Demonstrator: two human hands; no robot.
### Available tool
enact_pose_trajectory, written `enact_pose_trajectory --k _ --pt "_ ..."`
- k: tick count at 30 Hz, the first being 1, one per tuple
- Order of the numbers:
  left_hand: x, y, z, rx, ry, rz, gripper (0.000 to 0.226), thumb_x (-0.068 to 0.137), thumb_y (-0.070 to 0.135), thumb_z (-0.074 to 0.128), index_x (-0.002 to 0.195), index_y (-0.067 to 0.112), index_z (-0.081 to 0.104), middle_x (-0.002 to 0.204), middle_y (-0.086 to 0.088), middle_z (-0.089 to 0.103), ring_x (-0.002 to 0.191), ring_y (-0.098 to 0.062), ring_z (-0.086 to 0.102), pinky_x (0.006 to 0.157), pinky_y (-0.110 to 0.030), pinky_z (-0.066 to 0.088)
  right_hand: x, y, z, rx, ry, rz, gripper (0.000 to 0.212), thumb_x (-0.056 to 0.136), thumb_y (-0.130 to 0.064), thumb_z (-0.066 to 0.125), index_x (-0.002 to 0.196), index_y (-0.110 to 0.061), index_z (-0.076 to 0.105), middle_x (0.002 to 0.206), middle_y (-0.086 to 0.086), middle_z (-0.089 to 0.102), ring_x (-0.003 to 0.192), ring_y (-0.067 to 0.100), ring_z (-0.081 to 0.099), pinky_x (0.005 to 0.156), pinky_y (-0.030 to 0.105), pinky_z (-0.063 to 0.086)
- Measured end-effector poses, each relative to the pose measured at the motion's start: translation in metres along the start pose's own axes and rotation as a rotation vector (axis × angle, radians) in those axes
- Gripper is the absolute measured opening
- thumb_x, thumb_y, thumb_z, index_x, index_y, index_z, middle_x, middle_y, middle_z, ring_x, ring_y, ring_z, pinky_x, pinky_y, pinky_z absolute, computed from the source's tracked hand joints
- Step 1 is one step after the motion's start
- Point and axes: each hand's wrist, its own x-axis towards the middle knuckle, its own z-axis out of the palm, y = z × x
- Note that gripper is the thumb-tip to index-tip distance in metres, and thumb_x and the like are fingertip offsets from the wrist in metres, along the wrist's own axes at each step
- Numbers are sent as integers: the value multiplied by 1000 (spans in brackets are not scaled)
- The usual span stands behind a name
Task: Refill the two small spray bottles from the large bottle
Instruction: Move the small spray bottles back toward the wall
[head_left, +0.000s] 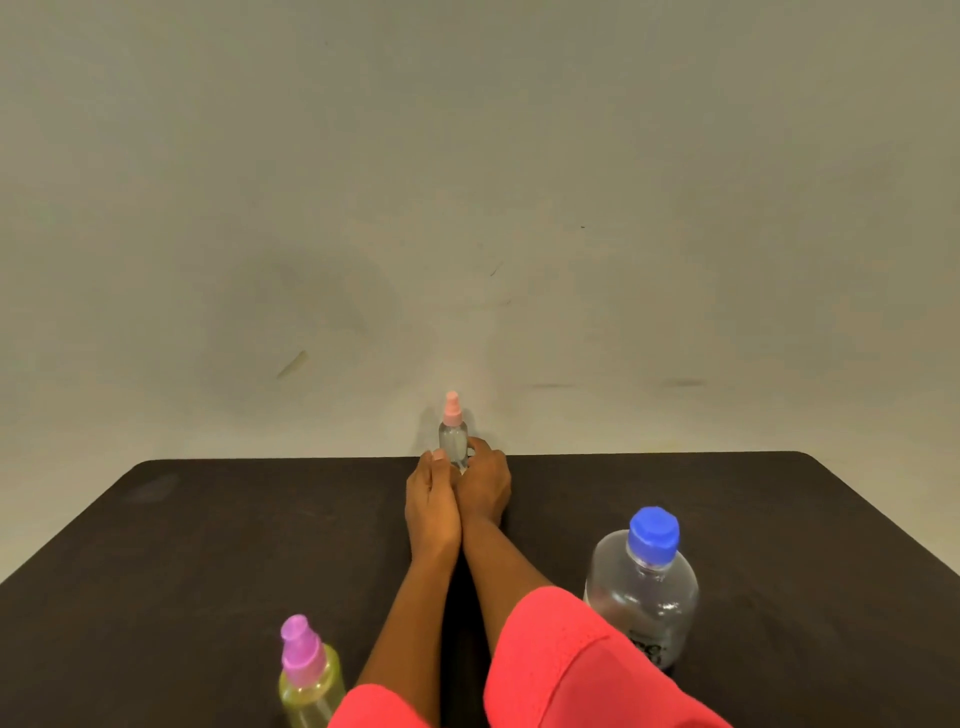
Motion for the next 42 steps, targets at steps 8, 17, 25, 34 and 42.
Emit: enact_pose_trajectory --k 8,17,25,34,42 --pt "1 -2 -3 -81 20 -5 50 102 42 32 146 20 35 144 -8 46 129 -23 45 107 -37 37 4 -3 6 39 22 116 45 80 -24 71 111 -15 40 106 8 61 96 24 61 73 30 52" --pt "-24 9 -11 -105 17 -10 54 101 43 32 150 21 25 155 -1 29 141 -18 28 110 -29 24 -20 2 -11 129 -30 97 52 88 -19 63 133 -11 38 122 8 56 111 22 56 88 27 47" --pt "-85 13 -28 10 -160 51 57 98 47 32 151 27 22 155 2 29 139 -15 31 110 -27 24 -69 8 -39 215 -98 116 25 94 -21 51 117 -13 54 109 8 63 96 19 62 83 29 51" --pt "-171 15 -64 278 -368 278 77 83 67 39 150 38 12 155 16 22 141 -1 23 115 -25 20 -141 22 -67 309 -179 -32 21 93 -19 45 104 -9 60 94 -1 64 87 12 62 80 30 51" --pt "-194 32 -110 534 149 769 64 81 5 68 138 12 40 138 -6 45 132 -9 33 108 -32 31 -164 8 -90 215 -229 88 15 86 -12 60 100 -13 64 92 0 66 80 4 59 60 4 42"
